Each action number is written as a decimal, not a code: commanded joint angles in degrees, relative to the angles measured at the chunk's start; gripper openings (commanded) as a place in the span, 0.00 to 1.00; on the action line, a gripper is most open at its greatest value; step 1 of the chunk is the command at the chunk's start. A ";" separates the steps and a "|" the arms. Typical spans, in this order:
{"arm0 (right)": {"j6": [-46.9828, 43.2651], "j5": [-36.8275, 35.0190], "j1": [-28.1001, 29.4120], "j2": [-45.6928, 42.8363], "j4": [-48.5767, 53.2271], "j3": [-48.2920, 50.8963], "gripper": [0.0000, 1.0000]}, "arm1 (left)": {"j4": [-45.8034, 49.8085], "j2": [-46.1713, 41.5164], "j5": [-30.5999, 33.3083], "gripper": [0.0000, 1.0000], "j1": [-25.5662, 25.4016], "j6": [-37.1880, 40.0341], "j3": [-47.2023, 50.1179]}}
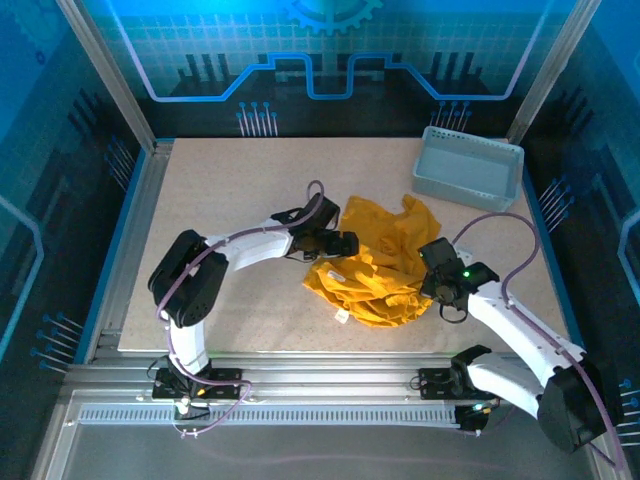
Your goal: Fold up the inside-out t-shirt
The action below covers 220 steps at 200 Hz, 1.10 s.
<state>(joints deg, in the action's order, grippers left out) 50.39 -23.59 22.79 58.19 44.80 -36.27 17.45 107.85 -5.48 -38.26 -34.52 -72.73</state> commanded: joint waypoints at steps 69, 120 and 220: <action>-3.15 2.91 -0.75 0.78 -3.82 -2.07 0.00 | 1.74 4.93 -3.08 0.20 -0.73 4.78 -7.38; -8.77 3.20 1.22 0.78 -5.77 -7.04 0.00 | 5.48 -5.43 9.42 0.00 -0.63 8.23 -6.58; -24.56 4.32 5.76 2.80 -8.67 -32.57 0.00 | 15.00 -46.03 33.62 0.00 2.02 13.96 -7.29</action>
<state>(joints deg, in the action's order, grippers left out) 28.80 -19.22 29.19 61.65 35.88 -67.29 26.15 60.29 24.16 -36.27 -21.98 -79.24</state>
